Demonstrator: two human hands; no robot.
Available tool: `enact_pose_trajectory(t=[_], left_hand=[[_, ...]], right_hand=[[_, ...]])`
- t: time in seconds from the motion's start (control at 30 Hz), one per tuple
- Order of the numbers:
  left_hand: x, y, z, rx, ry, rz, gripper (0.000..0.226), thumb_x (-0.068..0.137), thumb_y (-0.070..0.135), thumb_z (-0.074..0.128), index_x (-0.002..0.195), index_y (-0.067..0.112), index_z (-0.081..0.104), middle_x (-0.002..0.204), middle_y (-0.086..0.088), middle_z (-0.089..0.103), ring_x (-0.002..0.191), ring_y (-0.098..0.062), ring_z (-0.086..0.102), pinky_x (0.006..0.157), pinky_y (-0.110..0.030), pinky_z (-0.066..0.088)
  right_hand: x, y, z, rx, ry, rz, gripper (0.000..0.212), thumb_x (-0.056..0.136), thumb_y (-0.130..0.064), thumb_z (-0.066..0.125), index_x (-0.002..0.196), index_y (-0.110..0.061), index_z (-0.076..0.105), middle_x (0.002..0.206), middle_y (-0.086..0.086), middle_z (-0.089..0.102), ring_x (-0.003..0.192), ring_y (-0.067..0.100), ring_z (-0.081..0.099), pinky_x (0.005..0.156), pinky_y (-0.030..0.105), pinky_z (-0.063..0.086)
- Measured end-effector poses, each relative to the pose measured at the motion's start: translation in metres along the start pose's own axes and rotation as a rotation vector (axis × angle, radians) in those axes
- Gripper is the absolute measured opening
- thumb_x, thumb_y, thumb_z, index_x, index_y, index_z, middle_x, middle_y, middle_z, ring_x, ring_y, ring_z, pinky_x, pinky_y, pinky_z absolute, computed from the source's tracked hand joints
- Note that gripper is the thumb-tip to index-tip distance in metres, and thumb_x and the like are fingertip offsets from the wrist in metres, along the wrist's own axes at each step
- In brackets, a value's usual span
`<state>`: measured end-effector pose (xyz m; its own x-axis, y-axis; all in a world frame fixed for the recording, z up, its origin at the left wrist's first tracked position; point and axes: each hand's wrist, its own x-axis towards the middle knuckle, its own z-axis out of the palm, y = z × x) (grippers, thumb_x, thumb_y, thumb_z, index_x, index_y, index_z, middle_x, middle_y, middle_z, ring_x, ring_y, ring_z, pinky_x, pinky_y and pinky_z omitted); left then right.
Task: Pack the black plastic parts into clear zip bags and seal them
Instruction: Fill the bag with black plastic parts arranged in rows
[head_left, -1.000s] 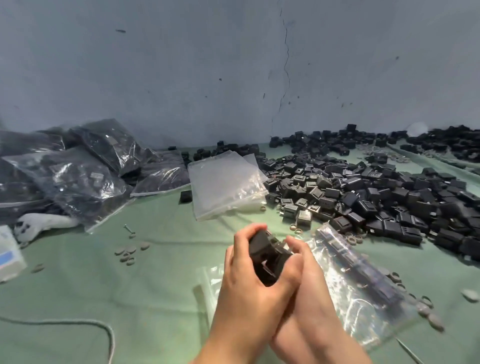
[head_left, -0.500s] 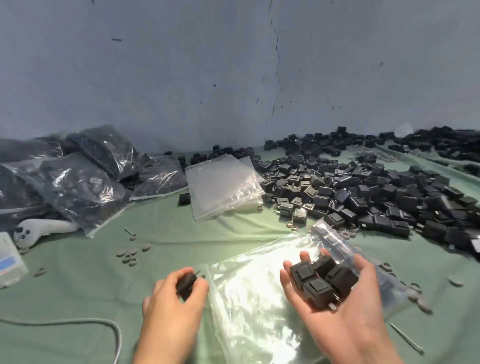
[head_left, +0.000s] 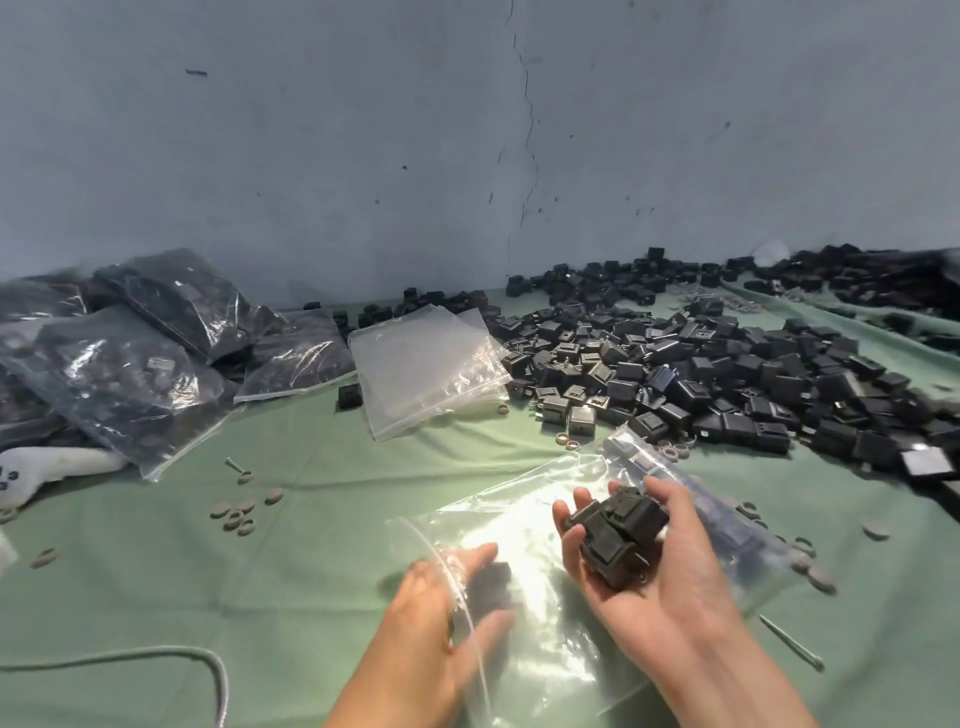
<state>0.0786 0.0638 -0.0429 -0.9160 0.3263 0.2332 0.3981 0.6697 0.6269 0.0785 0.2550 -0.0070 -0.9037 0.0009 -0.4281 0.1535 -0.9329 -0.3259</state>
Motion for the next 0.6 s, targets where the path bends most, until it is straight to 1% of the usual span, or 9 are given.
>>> enact_pose_trajectory(t=[0.07,0.1,0.17,0.2,0.27,0.33,0.43,0.53,0.6], left_hand=[[0.001,-0.003,0.006,0.059,-0.059,0.026,0.058,0.094,0.042,0.061,0.137,0.049,0.023,0.140,0.026,0.037,0.132,0.013,0.033,0.111,-0.004,0.019],[0.000,-0.006,0.006,0.095,-0.071,0.022,0.059,0.095,0.047,0.056,0.138,0.051,0.016,0.143,0.029,0.028,0.133,0.014,0.026,0.109,0.000,0.012],[-0.001,-0.009,0.001,0.178,-0.087,0.019,0.061,0.096,0.054,0.049,0.134,0.056,0.001,0.137,0.037,0.012,0.126,0.020,0.014,0.098,0.008,-0.002],[-0.001,-0.012,-0.001,0.206,-0.089,0.033,0.059,0.096,0.055,0.047,0.131,0.058,-0.001,0.133,0.040,0.009,0.121,0.022,0.011,0.094,0.009,-0.003],[-0.002,-0.013,-0.006,0.223,-0.077,0.063,0.053,0.095,0.058,0.045,0.129,0.059,0.006,0.125,0.045,0.015,0.114,0.025,0.014,0.095,0.007,0.004],[-0.002,-0.011,-0.007,0.229,-0.063,0.081,0.042,0.093,0.062,0.046,0.128,0.055,0.024,0.115,0.045,0.025,0.111,0.019,0.025,0.096,0.002,0.013],[0.001,-0.007,-0.005,0.193,-0.003,0.106,0.038,0.090,0.062,0.049,0.122,0.042,0.051,0.106,0.044,0.036,0.108,0.015,0.036,0.095,-0.005,0.022],[0.005,-0.005,-0.002,0.159,0.080,0.049,0.044,0.086,0.070,0.032,0.112,0.044,0.056,0.099,0.038,0.042,0.106,0.021,0.030,0.091,-0.005,0.024],[0.009,-0.001,0.000,0.162,0.105,-0.072,0.046,0.087,0.067,0.025,0.097,0.038,0.059,0.095,0.025,0.050,0.102,0.007,0.038,0.086,-0.013,0.029]], right_hand=[[0.004,0.003,0.002,-0.011,-0.023,0.029,0.031,0.080,-0.033,0.073,0.103,-0.012,0.067,0.105,0.019,0.072,0.087,0.037,0.070,0.049,0.031,0.054],[0.006,0.004,0.002,-0.022,-0.027,0.036,0.031,0.079,-0.033,0.074,0.102,-0.012,0.068,0.104,0.018,0.073,0.087,0.036,0.070,0.049,0.031,0.054],[0.009,0.005,0.001,-0.046,-0.032,0.037,0.031,0.077,-0.033,0.074,0.100,-0.013,0.069,0.105,0.016,0.073,0.086,0.035,0.070,0.048,0.029,0.052],[0.011,0.004,0.000,-0.051,-0.033,0.031,0.029,0.077,-0.033,0.074,0.099,-0.014,0.068,0.104,0.015,0.073,0.085,0.034,0.070,0.048,0.028,0.051],[0.015,0.000,-0.001,-0.042,-0.023,0.009,0.026,0.079,-0.033,0.071,0.096,-0.014,0.067,0.102,0.013,0.072,0.084,0.032,0.070,0.046,0.026,0.049],[0.019,-0.004,-0.001,-0.039,-0.008,-0.010,0.026,0.081,-0.034,0.068,0.097,-0.015,0.065,0.100,0.012,0.072,0.083,0.031,0.070,0.044,0.025,0.048],[0.025,-0.005,0.000,-0.042,0.002,-0.013,0.026,0.085,-0.035,0.066,0.102,-0.016,0.064,0.100,0.012,0.072,0.084,0.030,0.070,0.044,0.025,0.049],[0.030,-0.003,-0.001,-0.048,-0.001,-0.006,0.025,0.085,-0.034,0.065,0.102,-0.016,0.064,0.099,0.010,0.071,0.083,0.030,0.070,0.044,0.025,0.048],[0.031,-0.004,-0.001,-0.045,0.002,-0.008,0.024,0.085,-0.034,0.065,0.100,-0.016,0.064,0.097,0.010,0.071,0.082,0.030,0.070,0.045,0.023,0.048]])
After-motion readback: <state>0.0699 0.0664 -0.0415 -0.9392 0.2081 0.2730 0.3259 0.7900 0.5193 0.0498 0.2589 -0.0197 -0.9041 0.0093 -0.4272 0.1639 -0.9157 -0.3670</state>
